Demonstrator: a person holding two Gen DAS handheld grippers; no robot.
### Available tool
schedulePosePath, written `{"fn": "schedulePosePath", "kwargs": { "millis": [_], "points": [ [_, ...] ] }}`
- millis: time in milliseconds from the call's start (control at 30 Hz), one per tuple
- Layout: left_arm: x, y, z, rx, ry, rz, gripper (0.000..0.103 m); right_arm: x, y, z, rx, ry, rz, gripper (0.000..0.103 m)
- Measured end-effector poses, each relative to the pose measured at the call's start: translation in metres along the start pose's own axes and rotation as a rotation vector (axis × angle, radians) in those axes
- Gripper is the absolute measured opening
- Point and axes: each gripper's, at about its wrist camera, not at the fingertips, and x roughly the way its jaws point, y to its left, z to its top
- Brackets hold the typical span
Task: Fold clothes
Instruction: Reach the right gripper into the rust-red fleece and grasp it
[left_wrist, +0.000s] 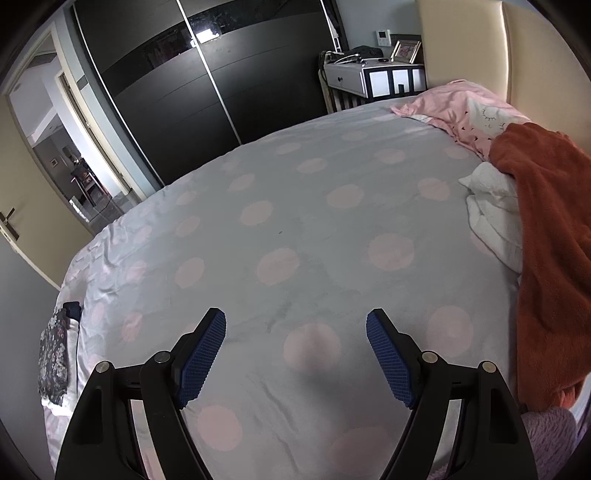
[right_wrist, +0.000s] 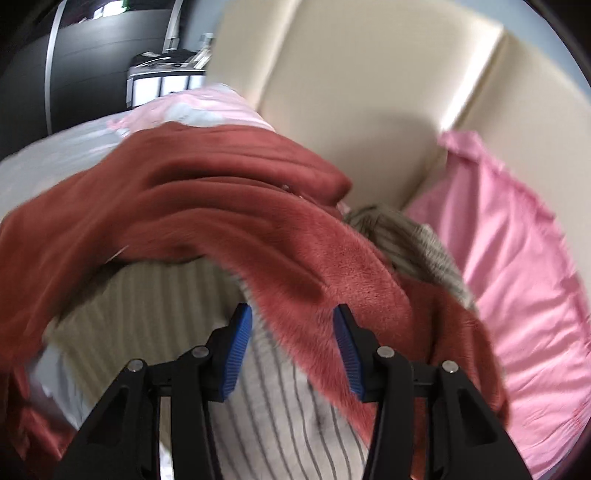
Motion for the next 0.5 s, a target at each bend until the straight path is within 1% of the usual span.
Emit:
{"fn": "schedulePosePath", "kwargs": {
  "millis": [67,100,167,200,267,333,400,500],
  "points": [
    [0.005,-0.002,0.003,0.003,0.010,0.001,0.080,0.012,-0.007,0.007,0.046,0.008,0.011,0.044],
    [0.008,-0.003,0.004,0.005,0.014,0.001,0.080,0.013,-0.006,0.011,0.044,-0.001,-0.004,0.043],
    [0.012,-0.004,0.006,0.009,0.021,0.001,0.080,0.015,-0.004,0.018,0.037,-0.020,-0.036,0.022],
    [0.013,-0.005,0.006,0.012,0.022,0.000,0.080,0.015,-0.001,0.021,0.031,-0.014,-0.045,0.021],
    [0.012,-0.004,0.007,0.013,0.019,-0.002,0.080,0.015,0.004,0.027,0.018,-0.002,-0.062,0.013],
    [0.010,-0.001,0.005,0.009,0.015,-0.006,0.080,0.011,0.007,0.028,0.018,-0.008,-0.078,0.009],
    [0.007,0.004,0.003,0.004,0.010,-0.004,0.080,0.004,0.007,0.027,0.024,-0.024,-0.090,0.008],
    [-0.001,0.017,-0.001,-0.013,-0.001,0.002,0.080,-0.025,0.010,0.035,0.023,-0.084,-0.100,0.007]
  ]
}}
